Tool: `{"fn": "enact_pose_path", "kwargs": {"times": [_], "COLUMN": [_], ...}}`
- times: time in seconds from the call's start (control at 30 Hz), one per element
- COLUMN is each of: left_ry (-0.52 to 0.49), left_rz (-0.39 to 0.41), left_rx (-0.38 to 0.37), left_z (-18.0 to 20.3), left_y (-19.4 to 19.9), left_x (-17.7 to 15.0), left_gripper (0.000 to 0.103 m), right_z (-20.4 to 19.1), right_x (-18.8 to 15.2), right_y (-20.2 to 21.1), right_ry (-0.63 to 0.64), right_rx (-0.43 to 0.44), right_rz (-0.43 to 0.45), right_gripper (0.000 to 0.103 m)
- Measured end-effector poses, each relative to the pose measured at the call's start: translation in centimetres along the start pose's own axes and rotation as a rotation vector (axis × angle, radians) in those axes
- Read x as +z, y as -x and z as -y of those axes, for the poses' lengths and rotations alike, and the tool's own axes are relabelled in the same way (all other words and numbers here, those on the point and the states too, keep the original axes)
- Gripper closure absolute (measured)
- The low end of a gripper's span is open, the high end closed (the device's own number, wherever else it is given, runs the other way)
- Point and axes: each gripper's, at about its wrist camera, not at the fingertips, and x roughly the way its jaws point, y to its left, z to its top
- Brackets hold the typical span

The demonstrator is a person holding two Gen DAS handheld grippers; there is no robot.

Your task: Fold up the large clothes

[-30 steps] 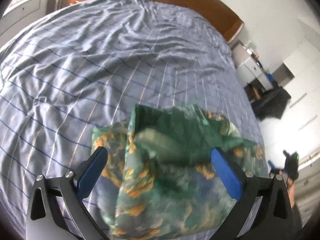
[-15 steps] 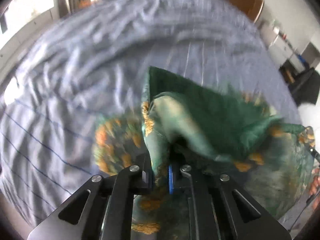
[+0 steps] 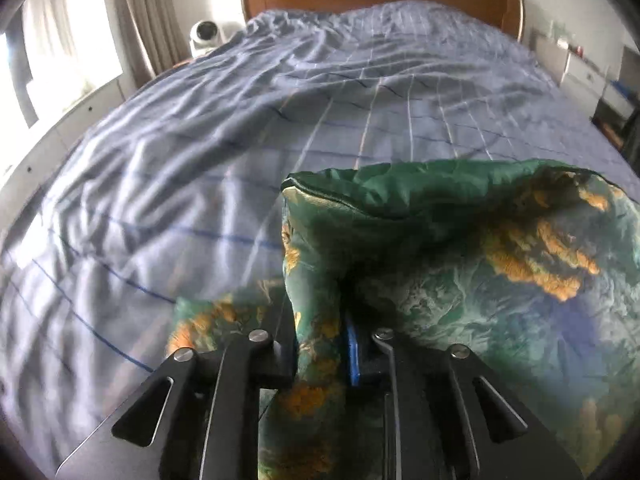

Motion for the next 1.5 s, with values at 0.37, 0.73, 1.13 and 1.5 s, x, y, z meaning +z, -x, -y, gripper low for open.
{"fn": "enact_pose_path", "kwargs": {"times": [0.37,0.73,1.13,1.5], "left_ry": [-0.003,0.008,-0.055,-0.222], "left_rz": [0.074,0.078,0.016,0.056], "left_rx": [0.001,-0.012,-0.082,-0.098], "left_z": [0.7,0.4,0.0,7.8], "left_y": [-0.4,0.0,5.2,4.3], "left_x": [-0.6,-0.7,1.6,5.8], "left_gripper": [0.084,0.083,0.018,0.006], "right_z": [0.1,0.0,3.0,2.3], "right_x": [-2.2,-2.5,-0.6,2.6], "right_y": [-3.1,-3.0,-1.9,6.7], "right_ry": [-0.065,-0.074,-0.141,-0.069], "right_rx": [0.041,0.052,0.171,0.237], "right_rz": [0.029,0.035,-0.062,0.084], "right_gripper": [0.087,0.086,0.076,0.036]}}
